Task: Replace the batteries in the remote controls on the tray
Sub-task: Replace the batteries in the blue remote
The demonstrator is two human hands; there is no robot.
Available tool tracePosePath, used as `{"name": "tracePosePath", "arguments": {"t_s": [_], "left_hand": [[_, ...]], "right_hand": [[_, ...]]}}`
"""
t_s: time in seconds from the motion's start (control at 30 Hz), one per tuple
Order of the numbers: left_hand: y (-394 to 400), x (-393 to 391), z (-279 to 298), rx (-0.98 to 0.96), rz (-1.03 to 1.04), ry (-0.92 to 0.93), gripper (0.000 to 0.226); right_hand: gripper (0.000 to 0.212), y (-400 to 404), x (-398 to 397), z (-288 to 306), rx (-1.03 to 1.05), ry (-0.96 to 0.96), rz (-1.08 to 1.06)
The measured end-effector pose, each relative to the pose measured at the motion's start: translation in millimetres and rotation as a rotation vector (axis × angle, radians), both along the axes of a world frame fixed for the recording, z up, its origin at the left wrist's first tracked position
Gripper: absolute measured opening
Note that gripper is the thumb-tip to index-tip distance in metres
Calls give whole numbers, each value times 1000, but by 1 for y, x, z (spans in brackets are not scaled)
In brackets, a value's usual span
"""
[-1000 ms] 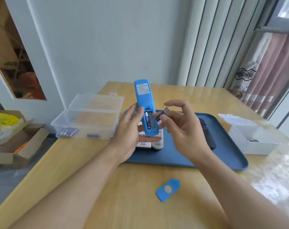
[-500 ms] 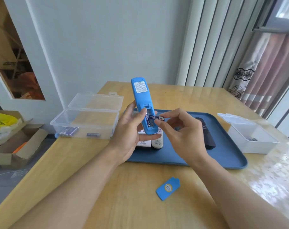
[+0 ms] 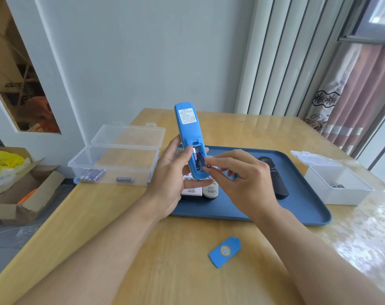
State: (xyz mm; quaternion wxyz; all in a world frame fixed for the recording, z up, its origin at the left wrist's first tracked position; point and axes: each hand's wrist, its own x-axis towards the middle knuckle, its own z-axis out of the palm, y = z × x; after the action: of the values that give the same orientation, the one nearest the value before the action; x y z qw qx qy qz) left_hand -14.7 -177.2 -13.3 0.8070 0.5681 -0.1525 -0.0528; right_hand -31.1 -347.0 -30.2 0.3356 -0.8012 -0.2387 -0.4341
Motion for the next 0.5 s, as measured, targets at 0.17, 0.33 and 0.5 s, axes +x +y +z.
{"name": "tracePosePath", "arguments": {"t_s": [0.17, 0.33, 0.5], "left_hand": [[0, 1, -1, 51, 37, -12, 31], [-1, 3, -2, 49, 50, -8, 31], [-2, 3, -1, 9, 63, 5, 29]], "right_hand": [[14, -1, 1, -2, -28, -1, 44], [14, 2, 1, -1, 10, 25, 47], [19, 5, -1, -1, 88, 33, -30]]}}
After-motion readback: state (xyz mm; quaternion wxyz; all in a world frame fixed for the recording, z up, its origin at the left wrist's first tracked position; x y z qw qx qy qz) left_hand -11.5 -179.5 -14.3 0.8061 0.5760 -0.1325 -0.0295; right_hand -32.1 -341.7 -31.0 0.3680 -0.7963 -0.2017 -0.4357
